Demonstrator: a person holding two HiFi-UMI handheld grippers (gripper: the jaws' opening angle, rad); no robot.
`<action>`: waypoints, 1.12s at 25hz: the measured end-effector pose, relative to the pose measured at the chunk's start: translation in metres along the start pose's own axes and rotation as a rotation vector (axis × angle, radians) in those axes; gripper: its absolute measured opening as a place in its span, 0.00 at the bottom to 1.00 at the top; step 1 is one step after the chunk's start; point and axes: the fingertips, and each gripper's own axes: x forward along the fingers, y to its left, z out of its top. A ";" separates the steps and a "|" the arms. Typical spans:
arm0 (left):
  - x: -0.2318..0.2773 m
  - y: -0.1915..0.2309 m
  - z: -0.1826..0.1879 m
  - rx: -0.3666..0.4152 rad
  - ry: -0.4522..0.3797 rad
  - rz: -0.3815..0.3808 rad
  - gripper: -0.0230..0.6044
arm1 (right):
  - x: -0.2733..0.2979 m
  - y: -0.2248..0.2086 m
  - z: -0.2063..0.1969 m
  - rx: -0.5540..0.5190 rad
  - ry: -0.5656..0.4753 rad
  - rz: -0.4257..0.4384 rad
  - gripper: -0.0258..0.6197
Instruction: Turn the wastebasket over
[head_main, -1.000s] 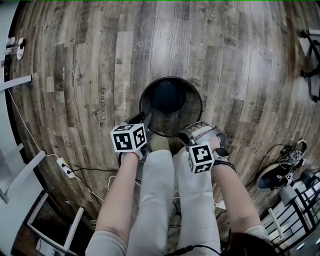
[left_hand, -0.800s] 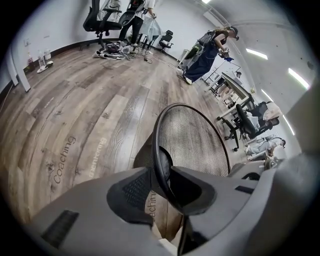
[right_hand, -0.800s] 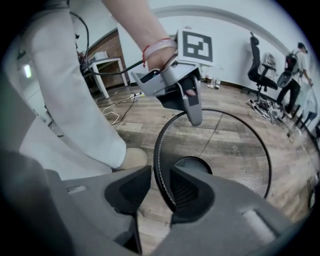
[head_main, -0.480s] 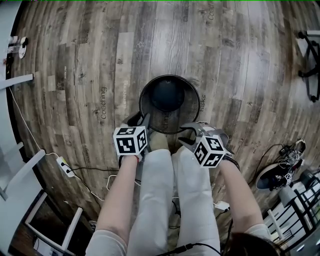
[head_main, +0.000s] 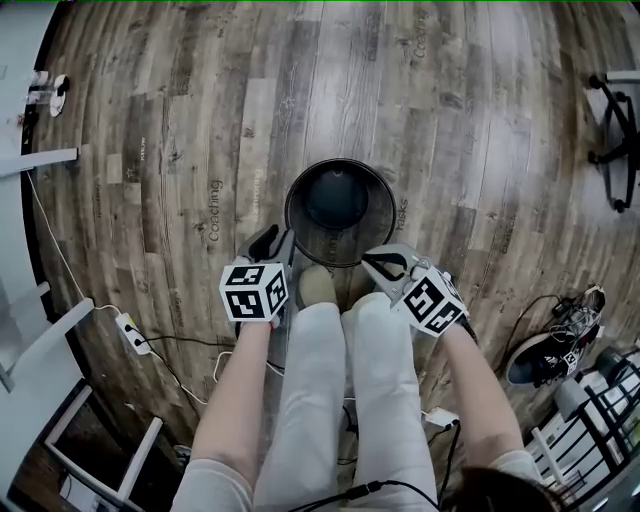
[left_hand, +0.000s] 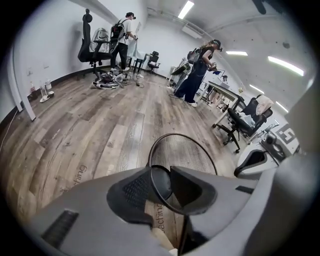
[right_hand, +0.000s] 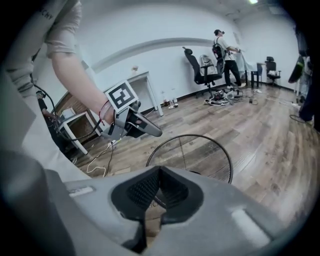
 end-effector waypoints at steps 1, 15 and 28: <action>-0.004 -0.004 0.006 0.011 -0.017 -0.011 0.22 | -0.004 0.000 0.007 0.018 -0.024 -0.007 0.04; -0.080 -0.086 0.088 0.105 -0.221 -0.180 0.03 | -0.096 -0.014 0.092 0.196 -0.260 -0.208 0.04; -0.187 -0.140 0.163 0.158 -0.389 -0.259 0.03 | -0.200 -0.004 0.182 0.216 -0.449 -0.351 0.04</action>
